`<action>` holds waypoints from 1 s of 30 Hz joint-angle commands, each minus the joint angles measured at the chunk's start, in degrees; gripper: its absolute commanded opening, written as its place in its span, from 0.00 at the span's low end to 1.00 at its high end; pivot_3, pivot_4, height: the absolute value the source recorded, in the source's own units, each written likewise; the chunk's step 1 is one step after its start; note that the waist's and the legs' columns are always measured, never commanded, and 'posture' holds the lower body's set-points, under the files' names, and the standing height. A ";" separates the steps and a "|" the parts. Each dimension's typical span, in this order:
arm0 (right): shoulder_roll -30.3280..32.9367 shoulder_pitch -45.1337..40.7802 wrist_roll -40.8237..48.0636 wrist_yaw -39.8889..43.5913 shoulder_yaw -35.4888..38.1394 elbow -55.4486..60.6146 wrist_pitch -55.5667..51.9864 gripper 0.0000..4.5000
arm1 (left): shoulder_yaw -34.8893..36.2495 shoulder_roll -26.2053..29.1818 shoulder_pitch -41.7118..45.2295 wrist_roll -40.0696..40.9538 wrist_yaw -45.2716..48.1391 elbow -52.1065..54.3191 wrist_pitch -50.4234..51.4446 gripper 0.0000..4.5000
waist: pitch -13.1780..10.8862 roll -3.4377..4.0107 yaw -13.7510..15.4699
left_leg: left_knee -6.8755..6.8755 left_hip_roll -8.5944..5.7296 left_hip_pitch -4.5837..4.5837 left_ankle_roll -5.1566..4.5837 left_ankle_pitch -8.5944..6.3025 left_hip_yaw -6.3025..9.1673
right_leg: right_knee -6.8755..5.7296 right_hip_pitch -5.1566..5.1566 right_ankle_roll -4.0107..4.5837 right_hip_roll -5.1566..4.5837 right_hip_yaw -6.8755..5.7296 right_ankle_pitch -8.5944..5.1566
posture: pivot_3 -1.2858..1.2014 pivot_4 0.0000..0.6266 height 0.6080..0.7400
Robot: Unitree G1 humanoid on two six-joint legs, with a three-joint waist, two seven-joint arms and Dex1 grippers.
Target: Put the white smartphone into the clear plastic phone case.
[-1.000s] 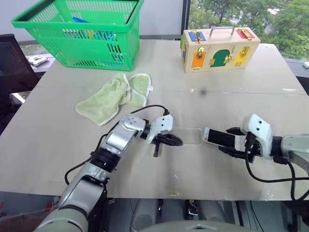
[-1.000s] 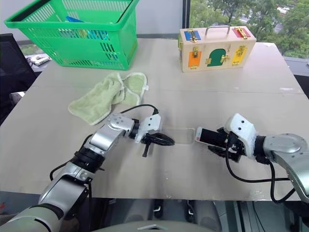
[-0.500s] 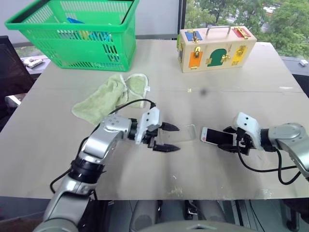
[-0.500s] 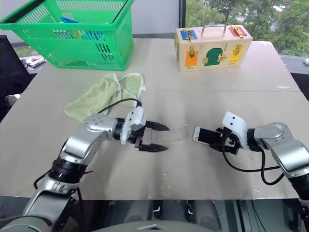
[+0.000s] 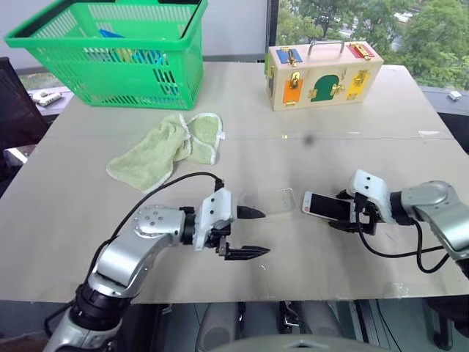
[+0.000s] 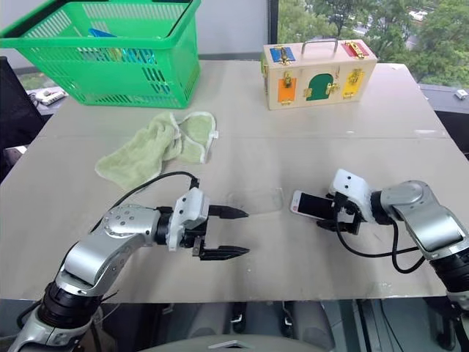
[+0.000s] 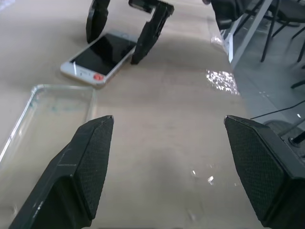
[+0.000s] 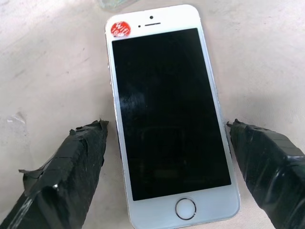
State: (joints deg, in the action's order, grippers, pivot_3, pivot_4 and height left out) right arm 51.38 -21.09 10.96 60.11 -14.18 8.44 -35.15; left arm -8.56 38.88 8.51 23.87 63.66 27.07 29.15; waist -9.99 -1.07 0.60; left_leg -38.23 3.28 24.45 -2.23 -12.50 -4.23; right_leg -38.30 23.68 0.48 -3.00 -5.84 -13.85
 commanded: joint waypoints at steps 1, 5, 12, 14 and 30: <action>-1.03 0.65 -3.15 0.17 -3.93 -2.31 0.18 0.99 | 1.90 0.82 -1.12 0.73 -1.19 2.43 -1.64 0.86 | 0.09 -0.13 -0.02 | 0.00 0.00 -0.02 0.00 0.00 0.00 | 0.00 -0.01 0.02 0.00 0.02 -0.01 | 0.52 0.24 1.00; -1.87 0.11 -5.53 -0.04 -6.35 -3.48 -1.53 0.81 | 2.05 0.98 -2.81 0.42 -2.53 2.93 -2.29 0.86 | 0.29 -0.45 -0.12 | 0.04 0.02 -0.20 0.01 -0.01 -0.03 | 0.00 -0.08 0.04 -0.02 0.07 -0.02 | 0.52 0.24 1.00; -0.70 -1.39 -6.21 1.07 -7.30 -0.78 -7.62 0.65 | 1.74 0.71 -5.97 -0.29 -5.64 4.34 -3.26 0.86 | 0.55 -0.71 0.14 | 0.20 0.02 -0.53 0.27 -0.16 -0.09 | 0.00 -0.27 0.07 -0.15 0.13 -0.04 | 0.52 0.24 1.00; -1.56 -1.58 -4.27 0.95 -4.62 0.48 -7.51 0.65 | 1.62 0.48 -7.14 -0.81 -6.90 4.66 -3.81 0.86 | 0.55 -0.71 0.16 | 0.21 0.02 -0.53 0.29 -0.17 -0.09 | 0.01 -0.27 0.07 -0.18 0.13 -0.04 | 0.52 0.24 1.00; -7.89 -14.90 5.19 1.90 -1.60 9.30 -9.81 0.61 | 6.55 3.01 -1.06 -0.04 -3.71 -12.34 -7.74 0.86 | 0.05 -0.02 0.23 | 0.88 -0.01 -0.19 0.04 0.01 -0.34 | 0.26 0.25 -0.14 -0.01 0.15 0.10 | 0.52 0.24 1.00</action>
State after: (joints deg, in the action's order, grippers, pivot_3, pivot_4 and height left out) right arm 43.69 -34.39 17.01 61.96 -14.69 17.55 -45.69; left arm -2.42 41.69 7.46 22.71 58.06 15.68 22.92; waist -9.94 -1.09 0.83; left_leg -37.35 3.27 24.28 -2.20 -12.50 -4.60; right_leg -38.02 23.95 0.33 -3.03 -5.65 -13.75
